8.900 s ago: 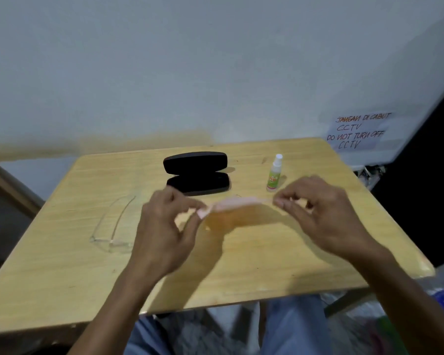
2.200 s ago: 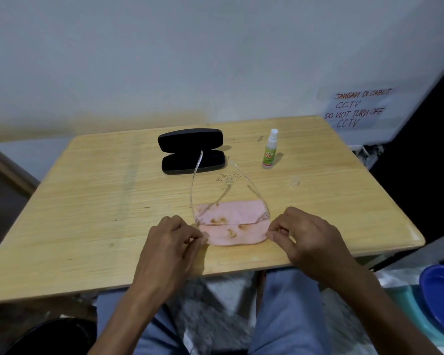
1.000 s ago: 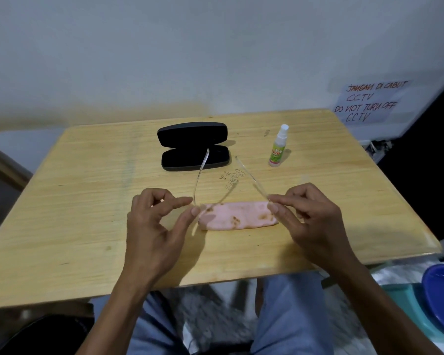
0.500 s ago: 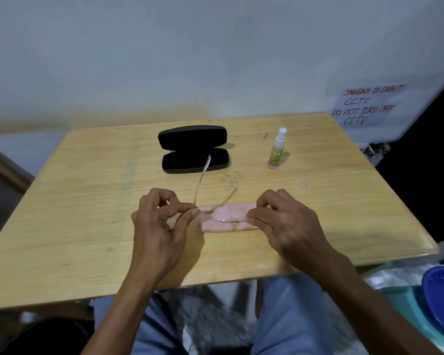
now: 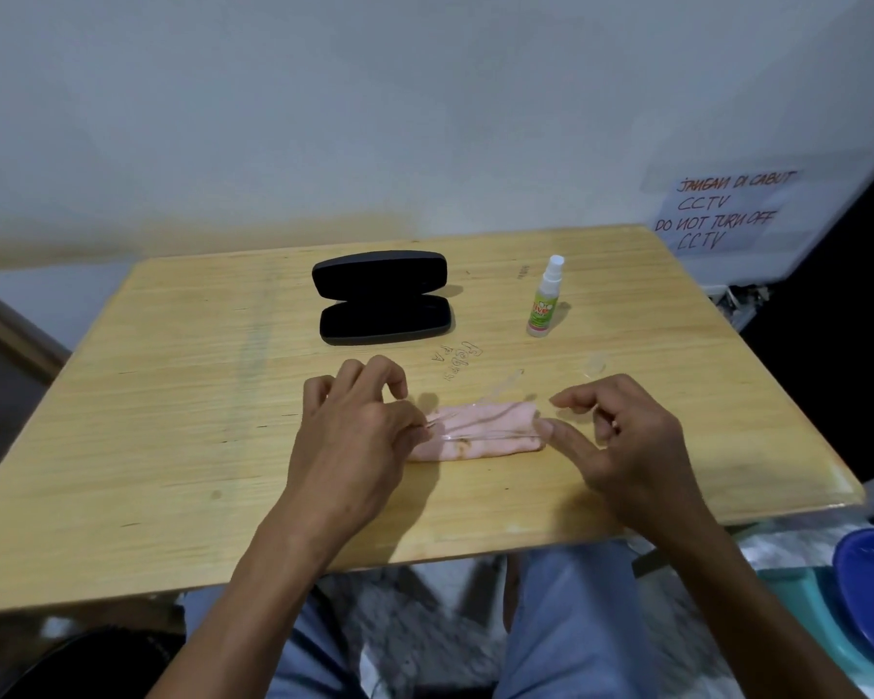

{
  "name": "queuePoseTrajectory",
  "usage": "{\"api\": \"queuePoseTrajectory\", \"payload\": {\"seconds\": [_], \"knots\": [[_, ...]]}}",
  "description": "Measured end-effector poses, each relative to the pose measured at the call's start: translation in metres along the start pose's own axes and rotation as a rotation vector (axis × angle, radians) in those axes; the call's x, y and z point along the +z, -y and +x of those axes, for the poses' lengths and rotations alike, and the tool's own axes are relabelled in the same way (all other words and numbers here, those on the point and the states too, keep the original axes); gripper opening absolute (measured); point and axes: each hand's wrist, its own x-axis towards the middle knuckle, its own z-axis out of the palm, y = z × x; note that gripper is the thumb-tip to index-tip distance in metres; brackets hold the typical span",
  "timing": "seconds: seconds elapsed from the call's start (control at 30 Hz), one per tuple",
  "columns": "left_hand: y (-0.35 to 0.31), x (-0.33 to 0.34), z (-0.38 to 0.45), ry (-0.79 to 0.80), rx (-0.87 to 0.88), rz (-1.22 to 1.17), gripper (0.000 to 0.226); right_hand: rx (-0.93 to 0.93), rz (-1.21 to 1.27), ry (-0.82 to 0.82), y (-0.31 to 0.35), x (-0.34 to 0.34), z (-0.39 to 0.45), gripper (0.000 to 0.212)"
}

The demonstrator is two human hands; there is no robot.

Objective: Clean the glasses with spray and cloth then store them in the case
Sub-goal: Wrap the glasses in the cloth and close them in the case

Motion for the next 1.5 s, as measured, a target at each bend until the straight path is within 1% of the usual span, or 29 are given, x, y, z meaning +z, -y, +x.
{"api": "queuePoseTrajectory", "payload": {"seconds": [0.1,0.13,0.2,0.27,0.37,0.43,0.5,0.53,0.67,0.83,0.93,0.97,1.03,1.13,1.23,1.37,1.5], "knots": [[-0.001,0.003,0.000,0.035,0.012,0.012,0.004,-0.058,0.005,0.040,-0.003,-0.002,0.002,0.044],[-0.001,0.004,0.000,0.044,0.017,0.012,0.003,-0.093,0.002,0.071,-0.003,-0.001,0.002,0.046],[-0.001,0.006,0.000,0.050,0.027,0.011,0.004,-0.128,0.004,0.140,-0.003,0.004,0.002,0.044],[-0.001,0.009,0.000,0.053,0.020,0.005,0.011,-0.133,0.004,0.183,-0.005,0.010,0.002,0.038],[0.000,0.011,0.000,0.057,-0.006,-0.025,0.020,-0.147,-0.008,0.174,-0.009,0.016,0.001,0.029],[0.001,0.011,-0.002,0.062,-0.018,-0.043,0.019,-0.159,-0.006,0.175,-0.010,0.017,0.001,0.029],[0.006,0.011,-0.004,0.060,-0.026,-0.051,0.012,-0.165,0.001,0.182,-0.011,0.016,0.002,0.031],[0.008,0.011,-0.005,0.064,-0.040,-0.058,0.012,-0.169,-0.001,0.183,-0.011,0.016,0.002,0.031],[0.017,0.010,-0.010,0.075,-0.086,-0.123,0.022,-0.166,-0.013,0.177,-0.014,0.017,0.002,0.027],[0.026,0.009,-0.019,0.054,-0.156,-0.166,0.036,-0.102,-0.025,0.149,-0.015,0.014,0.001,0.045],[0.031,0.007,-0.020,0.110,-0.158,-0.150,0.050,-0.085,-0.054,0.236,-0.019,0.011,0.002,0.061],[0.032,0.006,-0.019,0.140,-0.149,-0.150,0.054,-0.088,-0.059,0.275,-0.021,0.011,0.003,0.064],[0.033,0.005,-0.016,0.201,-0.123,-0.138,0.054,-0.106,-0.102,0.325,-0.022,0.011,0.006,0.062],[0.034,0.004,-0.012,0.240,-0.097,-0.092,0.037,-0.165,-0.181,0.331,-0.020,0.011,0.009,0.049],[0.033,0.006,-0.011,0.212,-0.091,-0.080,0.030,-0.194,-0.147,0.320,-0.022,0.010,0.010,0.036],[0.034,0.009,-0.015,0.159,-0.095,-0.104,0.026,-0.236,-0.063,0.257,-0.023,0.011,0.011,0.032],[0.033,0.012,-0.019,0.114,-0.085,-0.116,0.035,-0.266,-0.054,0.224,-0.023,0.013,0.009,0.032]]}}
